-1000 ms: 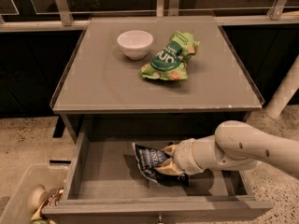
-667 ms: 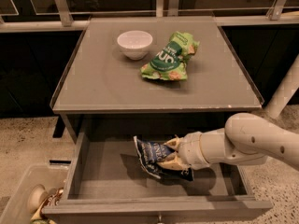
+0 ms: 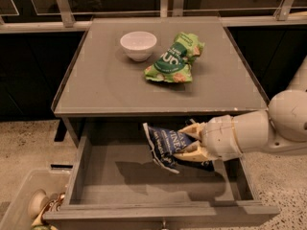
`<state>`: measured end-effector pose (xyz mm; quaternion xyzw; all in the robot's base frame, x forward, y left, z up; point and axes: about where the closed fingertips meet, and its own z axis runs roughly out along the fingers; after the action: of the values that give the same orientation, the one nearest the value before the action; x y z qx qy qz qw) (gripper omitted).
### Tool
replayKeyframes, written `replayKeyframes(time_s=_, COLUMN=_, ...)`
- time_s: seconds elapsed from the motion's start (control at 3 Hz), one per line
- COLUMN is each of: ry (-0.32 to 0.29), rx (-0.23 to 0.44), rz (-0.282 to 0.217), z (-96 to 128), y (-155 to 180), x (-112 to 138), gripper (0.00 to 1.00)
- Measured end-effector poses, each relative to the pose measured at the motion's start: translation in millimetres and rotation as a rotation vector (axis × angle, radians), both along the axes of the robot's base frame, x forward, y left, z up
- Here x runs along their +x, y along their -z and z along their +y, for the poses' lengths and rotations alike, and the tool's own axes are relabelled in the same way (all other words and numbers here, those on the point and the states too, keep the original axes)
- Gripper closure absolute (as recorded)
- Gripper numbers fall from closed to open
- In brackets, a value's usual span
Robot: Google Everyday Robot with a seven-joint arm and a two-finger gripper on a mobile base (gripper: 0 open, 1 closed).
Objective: Pick blue chip bag from top drawer and place on counter
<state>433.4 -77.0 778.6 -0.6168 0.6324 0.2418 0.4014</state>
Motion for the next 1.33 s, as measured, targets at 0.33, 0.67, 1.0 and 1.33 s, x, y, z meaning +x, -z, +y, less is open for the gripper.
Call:
replayKeyframes(time_s=0.33, ry=-0.048, rx=-0.002, rz=-0.072, z=-8.2, y=-50.8, x=-3.6, gripper=1.0)
replayKeyframes(time_s=0.67, ry=-0.057, rx=0.007, rz=-0.135, z=-15.5, y=-101.4, x=13.9, gripper=1.0)
replayKeyframes(time_s=1.0, ry=0.0, rx=-0.003, rz=-0.201, z=-19.8, y=-148.9, x=53.1, gripper=1.0)
replayKeyframes(time_s=1.33, ry=0.107, rx=-0.075, rz=-0.241, z=-12.7, y=-173.0, x=102.7, gripper=1.0)
